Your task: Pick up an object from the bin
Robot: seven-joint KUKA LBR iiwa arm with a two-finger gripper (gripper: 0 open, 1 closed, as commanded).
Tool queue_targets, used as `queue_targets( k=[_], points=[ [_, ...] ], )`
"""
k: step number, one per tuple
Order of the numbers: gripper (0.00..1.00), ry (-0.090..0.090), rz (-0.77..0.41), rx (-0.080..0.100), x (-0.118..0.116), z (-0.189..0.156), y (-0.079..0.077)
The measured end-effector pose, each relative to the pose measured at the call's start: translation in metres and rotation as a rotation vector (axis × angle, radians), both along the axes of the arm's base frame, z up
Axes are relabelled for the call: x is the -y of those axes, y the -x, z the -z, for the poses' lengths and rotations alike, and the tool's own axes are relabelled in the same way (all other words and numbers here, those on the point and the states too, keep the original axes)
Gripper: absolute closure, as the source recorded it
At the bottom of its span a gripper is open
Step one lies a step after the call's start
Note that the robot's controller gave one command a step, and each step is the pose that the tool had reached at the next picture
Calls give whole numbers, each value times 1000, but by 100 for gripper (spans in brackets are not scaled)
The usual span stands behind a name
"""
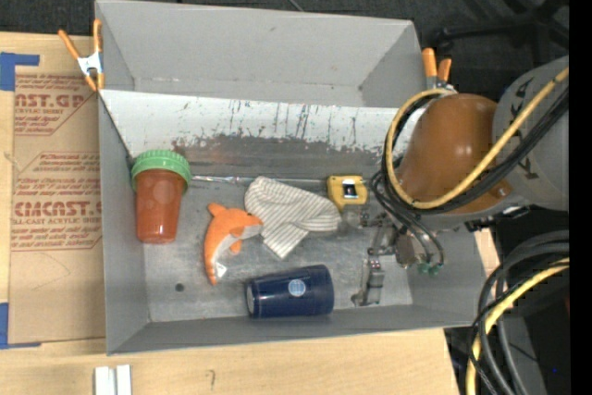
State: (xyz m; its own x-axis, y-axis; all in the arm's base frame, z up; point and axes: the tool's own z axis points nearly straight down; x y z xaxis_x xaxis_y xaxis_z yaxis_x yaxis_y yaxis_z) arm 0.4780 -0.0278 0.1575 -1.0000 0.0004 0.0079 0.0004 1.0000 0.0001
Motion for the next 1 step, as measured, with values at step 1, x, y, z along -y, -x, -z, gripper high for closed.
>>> queue_targets(
  k=[1],
  points=[
    [0,0,-1,8,0,-4,-2]
  ],
)
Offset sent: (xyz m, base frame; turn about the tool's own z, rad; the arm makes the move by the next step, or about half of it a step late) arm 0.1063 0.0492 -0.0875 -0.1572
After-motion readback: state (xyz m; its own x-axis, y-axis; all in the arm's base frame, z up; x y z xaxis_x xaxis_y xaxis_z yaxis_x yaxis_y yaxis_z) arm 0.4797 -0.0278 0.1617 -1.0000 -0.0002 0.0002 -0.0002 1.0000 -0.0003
